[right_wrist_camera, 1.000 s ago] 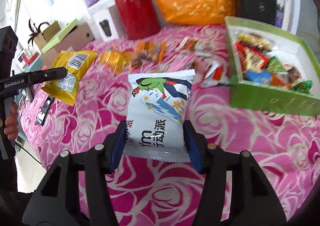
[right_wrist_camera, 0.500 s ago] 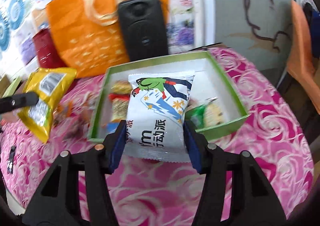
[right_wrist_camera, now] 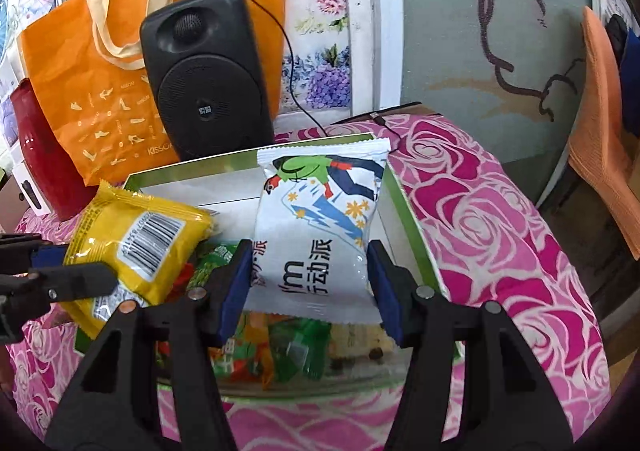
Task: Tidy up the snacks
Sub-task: 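Carry both bags into the green box and open both tools, then move both open tools back to the snack pile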
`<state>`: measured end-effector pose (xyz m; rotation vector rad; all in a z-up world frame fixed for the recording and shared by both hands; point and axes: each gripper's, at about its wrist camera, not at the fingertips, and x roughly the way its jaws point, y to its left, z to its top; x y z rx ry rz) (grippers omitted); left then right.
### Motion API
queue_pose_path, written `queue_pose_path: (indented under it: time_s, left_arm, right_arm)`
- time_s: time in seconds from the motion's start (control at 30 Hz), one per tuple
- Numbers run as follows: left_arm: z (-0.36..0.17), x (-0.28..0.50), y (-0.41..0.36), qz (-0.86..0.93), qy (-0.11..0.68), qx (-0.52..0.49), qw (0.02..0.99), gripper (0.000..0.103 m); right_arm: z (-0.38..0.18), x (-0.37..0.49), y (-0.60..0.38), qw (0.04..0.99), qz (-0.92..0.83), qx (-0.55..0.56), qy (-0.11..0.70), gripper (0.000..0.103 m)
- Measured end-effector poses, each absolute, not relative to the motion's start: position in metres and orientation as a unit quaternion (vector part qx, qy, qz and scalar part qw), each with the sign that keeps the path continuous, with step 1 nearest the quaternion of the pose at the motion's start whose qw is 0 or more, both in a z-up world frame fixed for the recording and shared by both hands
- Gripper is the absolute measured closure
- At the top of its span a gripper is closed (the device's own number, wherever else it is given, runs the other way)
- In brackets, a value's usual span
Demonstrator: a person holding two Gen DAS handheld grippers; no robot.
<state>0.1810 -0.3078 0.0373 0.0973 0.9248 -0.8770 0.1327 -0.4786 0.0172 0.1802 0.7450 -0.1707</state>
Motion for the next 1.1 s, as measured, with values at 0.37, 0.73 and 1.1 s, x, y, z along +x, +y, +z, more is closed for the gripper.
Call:
queue_pose_path:
  time_s: [0.37,0.73,1.1]
  left_arm:
    - [0.052,0.186,-0.277,-0.337,0.397,0.045,0.852,0.016]
    - [0.073,0.163,-0.241,-0.331,0.378,0.029,0.864,0.016]
    - [0.082,0.128,-0.173,-0.288,0.369,0.025,0.883,0.016]
  right_arm:
    - [0.02,0.121,-0.468,0.923,-0.102,0.052,0.367,0.001]
    - [0.056,0.105,-0.428,0.931,-0.061,0.057,0.355,0.001]
    - [0.078,0.081,-0.358,0.932,-0.021,0.017,0.362,0.001]
